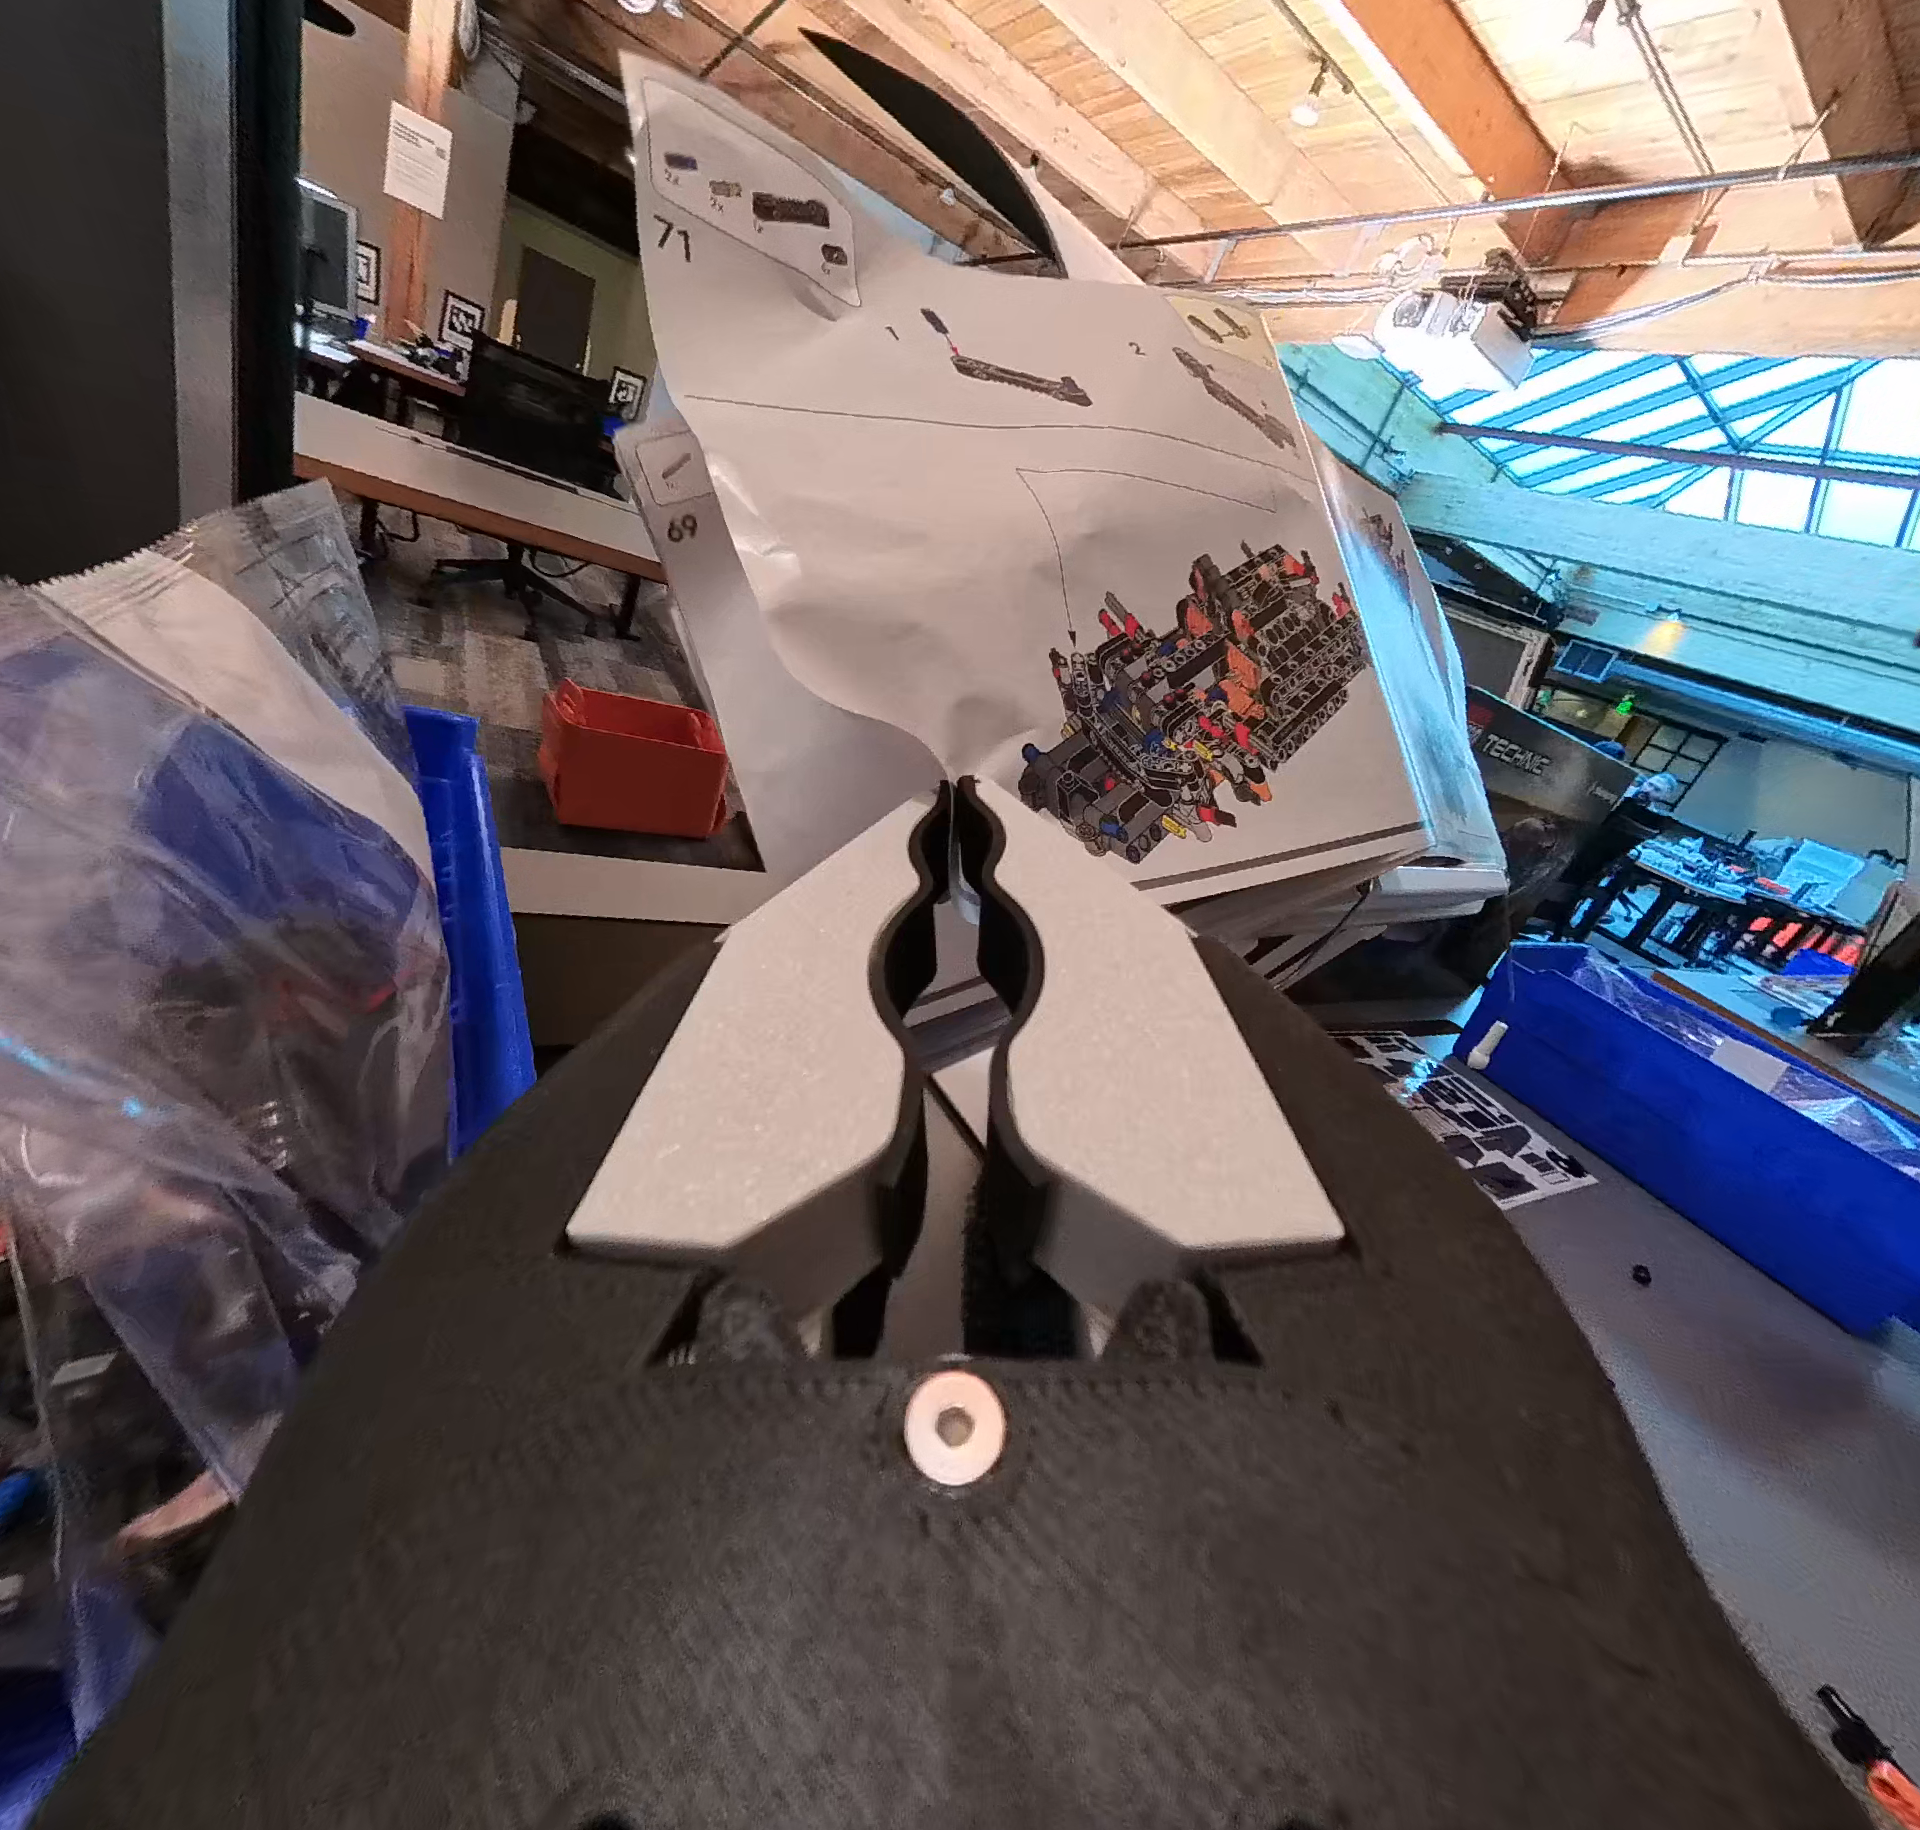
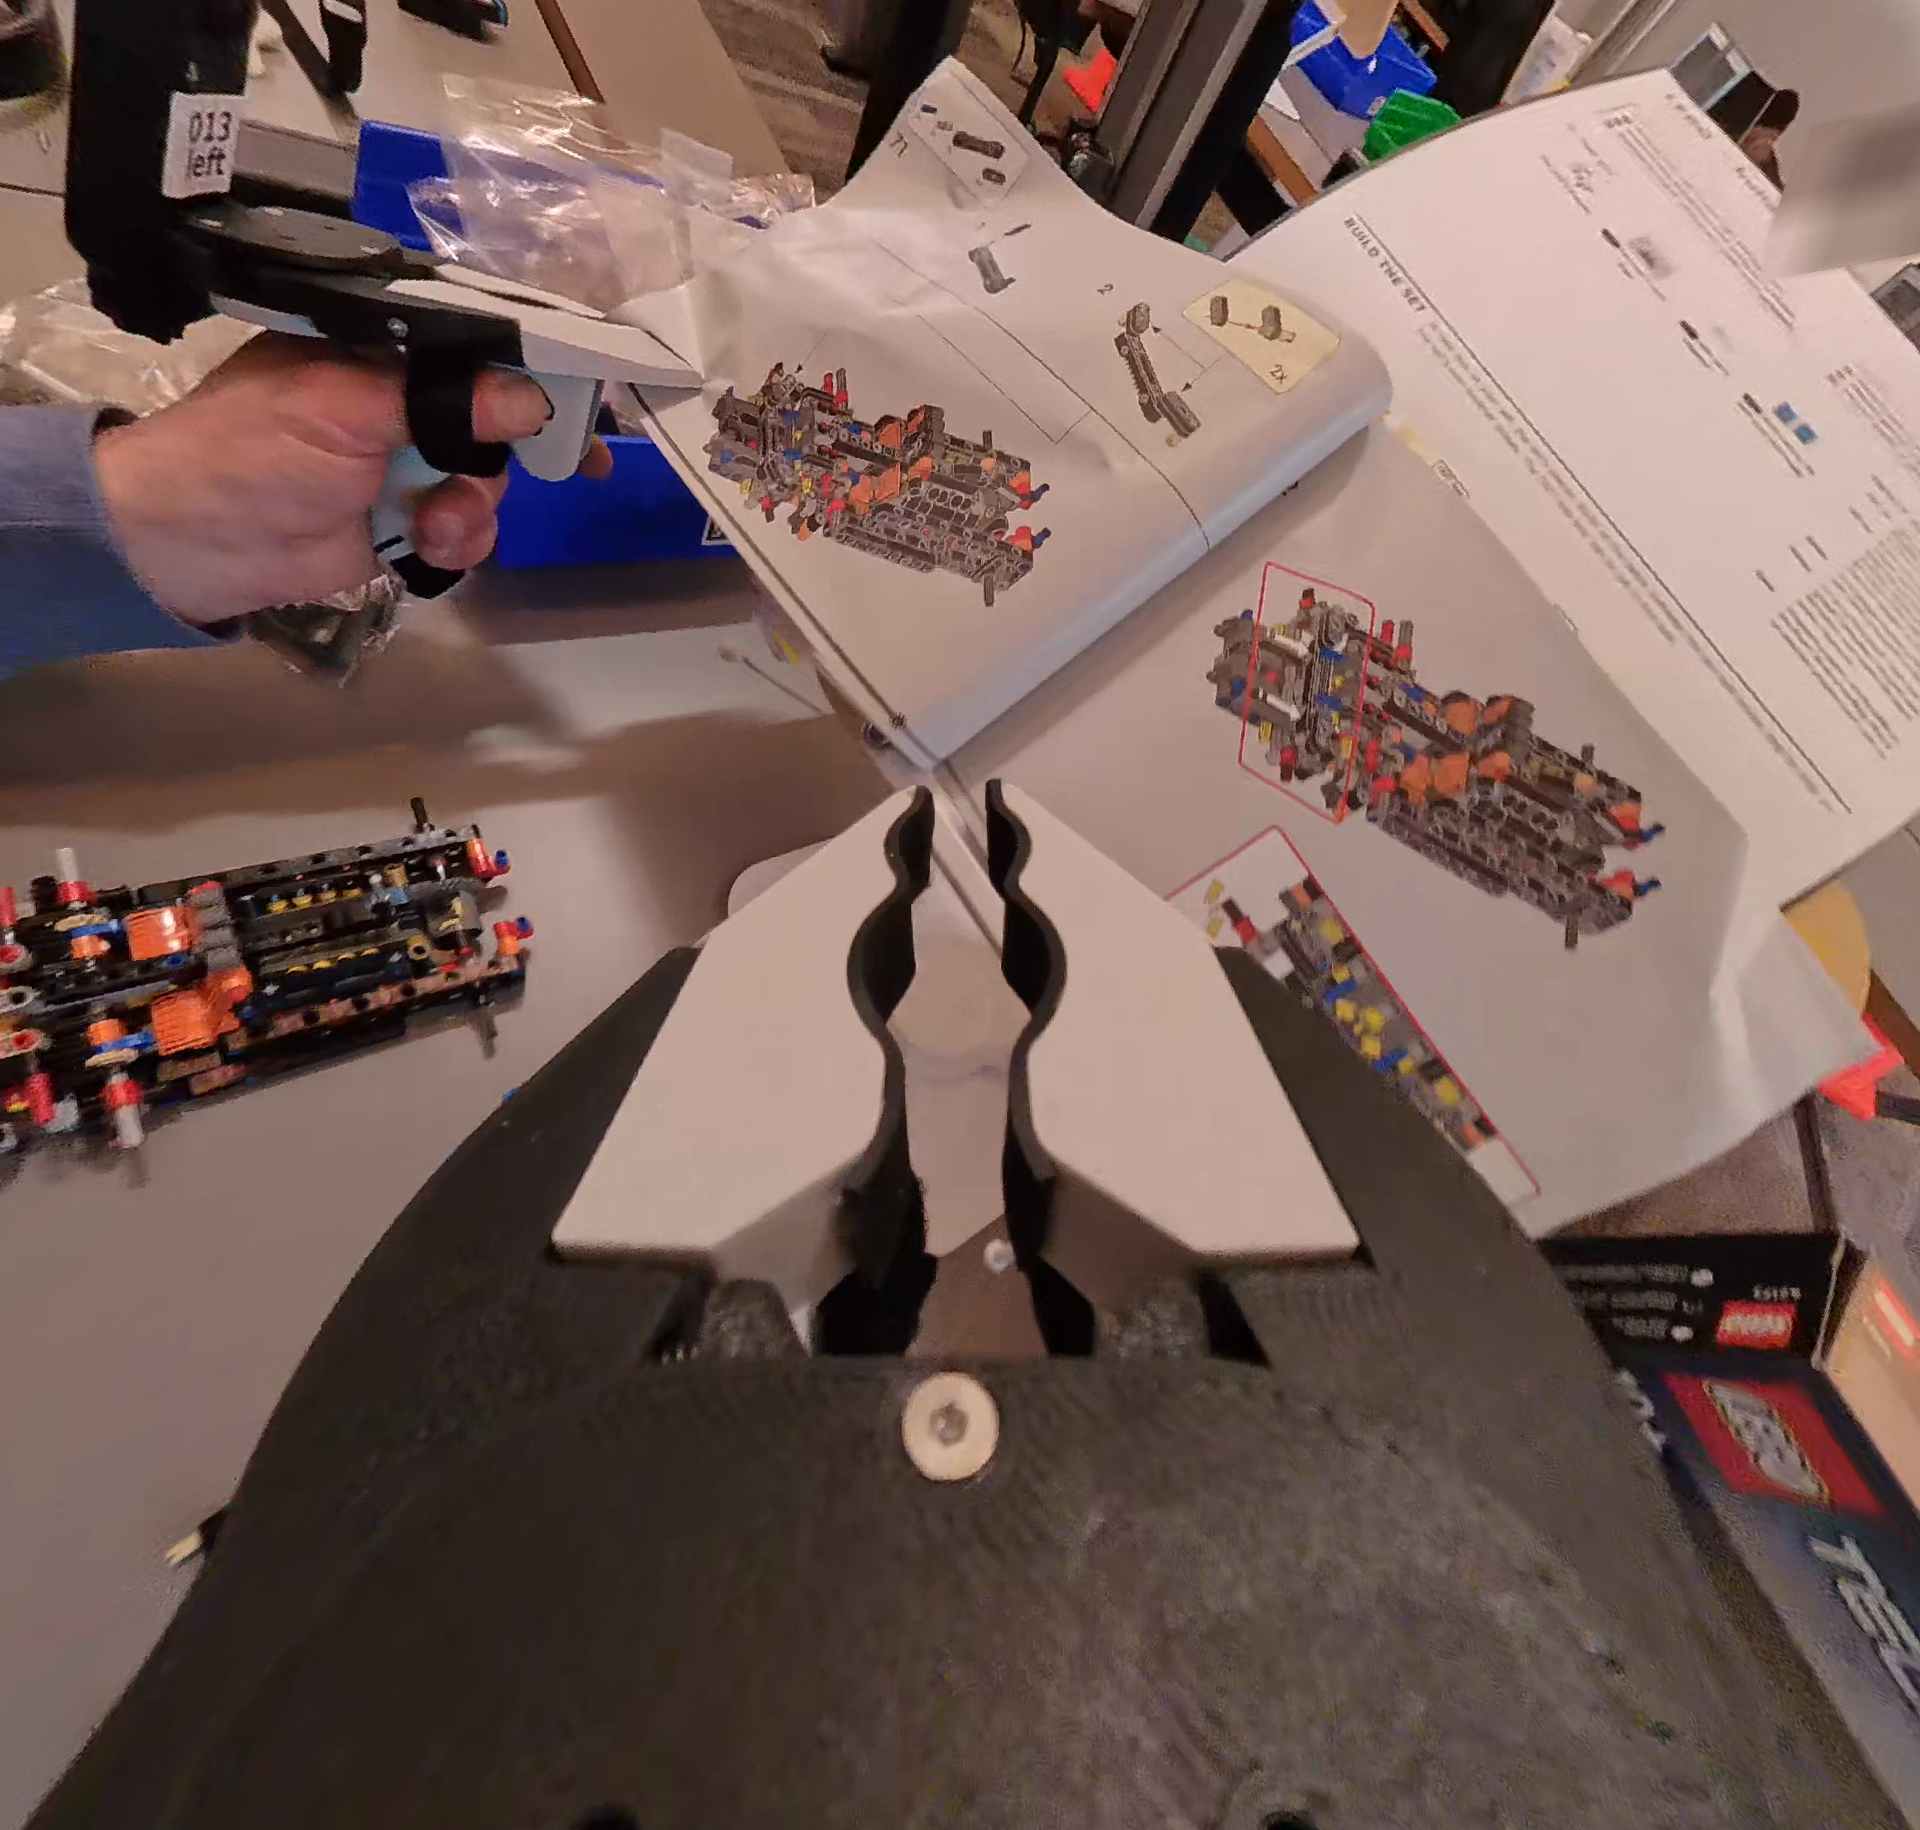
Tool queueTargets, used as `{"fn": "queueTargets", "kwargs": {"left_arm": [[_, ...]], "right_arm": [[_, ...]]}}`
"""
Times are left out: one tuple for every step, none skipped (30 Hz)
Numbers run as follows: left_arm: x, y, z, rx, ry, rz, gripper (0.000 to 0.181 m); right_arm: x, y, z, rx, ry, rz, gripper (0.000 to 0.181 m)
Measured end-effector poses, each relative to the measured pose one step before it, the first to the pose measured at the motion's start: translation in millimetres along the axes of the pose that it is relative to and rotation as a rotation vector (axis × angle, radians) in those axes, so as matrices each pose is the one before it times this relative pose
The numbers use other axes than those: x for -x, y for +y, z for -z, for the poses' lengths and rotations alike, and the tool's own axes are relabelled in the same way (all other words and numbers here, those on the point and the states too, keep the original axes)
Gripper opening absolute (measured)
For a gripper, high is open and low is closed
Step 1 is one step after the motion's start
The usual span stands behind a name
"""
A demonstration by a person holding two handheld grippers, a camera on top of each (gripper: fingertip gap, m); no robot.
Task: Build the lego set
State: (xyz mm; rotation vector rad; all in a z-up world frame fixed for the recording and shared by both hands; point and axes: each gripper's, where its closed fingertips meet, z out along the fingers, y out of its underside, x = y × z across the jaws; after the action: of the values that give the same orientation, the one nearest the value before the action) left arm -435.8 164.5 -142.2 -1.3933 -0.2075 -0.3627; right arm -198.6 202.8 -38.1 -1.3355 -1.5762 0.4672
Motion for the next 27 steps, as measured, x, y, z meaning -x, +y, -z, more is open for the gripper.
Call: {"fn": "queueTargets", "kwargs": {"left_arm": [[-0.37, -0.2, 0.09, -0.0007, 0.0002, -0.0004, 0.0], [-0.11, -0.01, 0.08, 0.0002, -0.0008, -0.0002, 0.0], [-0.01, -0.08, 0.04, -0.0007, -0.0004, -0.0007, 0.0], [0.14, 0.22, 0.05, 0.0002, -0.0002, -0.0005, 0.0], [0.24, 0.36, 0.02, 0.0011, -0.0011, -0.0001, 0.0], [0.27, 0.46, -0.06, 0.0015, -0.002, 0.0001, 0.0], [0.09, 0.25, 0.02, 0.0007, -0.0026, -0.0014, 0.0], [-0.02, 0.11, -0.06, -0.0001, -0.0025, -0.0031, 0.0], [-0.06, 0.48, -0.22, 0.0016, -0.0016, -0.0034, 0.0], [-0.27, 0.25, -0.11, 0.0, 0.0005, -0.0017, 0.0], [0.1, 0.64, -0.18, 0.0026, -0.0009, 0.0006, 0.0], [0.18, 0.98, -0.33, 0.0044, -0.0011, 0.0022, 0.0], [0.28, 0.86, -0.39, 0.0035, -0.0013, 0.0012, 0.0], [0.16, 0.91, -0.29, 0.0037, -0.0007, 0.0002, 0.0], [-0.01, 1.02, -0.51, 0.004, -0.0003, -0.0036, 0.0], [0.64, 1.49, -0.47, 0.0083, -0.0058, -0.0083, 0.0], [0.12, 0.71, -0.34, 0.0032, -0.0026, -0.0083, 0.0], [-0.56, 0.25, -0.16, 0.0011, 0.0024, -0.0036, 0.0], [0.09, 0.72, -0.33, 0.0053, 0.0, -0.0007, 0.0], [0.35, 0.78, -0.38, 0.0059, -0.002, 0.001, 0.0], [0.28, 0.97, -0.51, 0.007, -0.0018, 0.0006, 0.0], [0.95, 2.61, -1.04, 0.0198, -0.0068, -0.0044, 0.0], [1.08, 3.23, -1.35, 0.0238, -0.0076, -0.0066, 0.0], [0.41, 1.76, -1.05, 0.0127, -0.0037, -0.0054, 0.0], [0.23, 1.74, -1.08, 0.0121, -0.0009, -0.0082, 0.0], [0.6, 2.26, -1.29, 0.0146, -0.0026, -0.0088, 0.0], [0.77, 2.47, -1.31, 0.0157, -0.0038, -0.0083, 0.0]], "right_arm": [[2.5, 3.25, 7.36, 0.0024, 0.0037, -0.0058, 0.009], [3.12, 3.71, 6.91, 0.0051, 0.0035, -0.0021, 0.009], [3.28, 4.33, 6.51, 0.0076, 0.0044, -0.0011, 0.01], [3.7, 4.82, 6.07, 0.0095, 0.0038, -0.0027, 0.01], [4.36, 4.97, 5.72, 0.0099, 0.001, -0.0034, 0.01], [4.44, 4.6, 5.73, 0.0063, 0.0035, -0.0001, 0.01], [4.19, 3.04, 6.19, -0.0036, 0.01, 0.0074, 0.007], [4.93, 2.37, 6.23, -0.0069, 0.0086, 0.0118, 0.005], [5.21, 3.45, 5.46, 0.0044, 0.0045, 0.008, 0.005], [4.29, 4.59, 4.77, 0.0129, 0.0079, 0.002, 0.006], [4.04, 3.86, 4.66, 0.007, 0.0091, -0.0002, 0.006], [4.79, 2.9, 4.57, 0.001, 0.0024, -0.0024, 0.006], [4.73, 3.2, 4.42, 0.0028, -0.001, -0.0061, 0.006], [3.92, 3.37, 4.39, 0.0043, 0.0024, -0.0075, 0.006], [3.43, 3.3, 4.36, 0.0038, 0.0042, -0.0066, 0.006], [3.13, 3.03, 4.36, 0.0028, 0.0036, -0.0061, 0.006], [2.6, 3.15, 4.18, 0.0027, 0.0036, -0.007, 0.006], [2.19, 3.34, 3.81, 0.004, 0.0033, -0.0081, 0.006], [1.98, 3.62, 3.38, 0.0053, 0.002, -0.0092, 0.006], [1.96, 3.54, 2.87, 0.0051, 0.001, -0.0095, 0.006], [1.74, 3.21, 2.53, 0.0038, 0.0022, -0.0083, 0.006], [1.77, 3.1, 2.09, 0.0035, 0.0025, -0.0075, 0.006], [2.49, 3.13, 1.63, 0.005, -0.0013, -0.0079, 0.006], [3.38, 3.3, 1.24, 0.0073, -0.0048, -0.0077, 0.007], [3.42, 3.35, 1.29, 0.0079, -0.003, -0.0063, 0.008], [3.47, 2.94, 1.56, 0.0064, -0.0008, -0.0052, 0.008], [4.14, 2.73, 1.81, 0.0056, -0.0031, -0.0047, 0.009]]}}
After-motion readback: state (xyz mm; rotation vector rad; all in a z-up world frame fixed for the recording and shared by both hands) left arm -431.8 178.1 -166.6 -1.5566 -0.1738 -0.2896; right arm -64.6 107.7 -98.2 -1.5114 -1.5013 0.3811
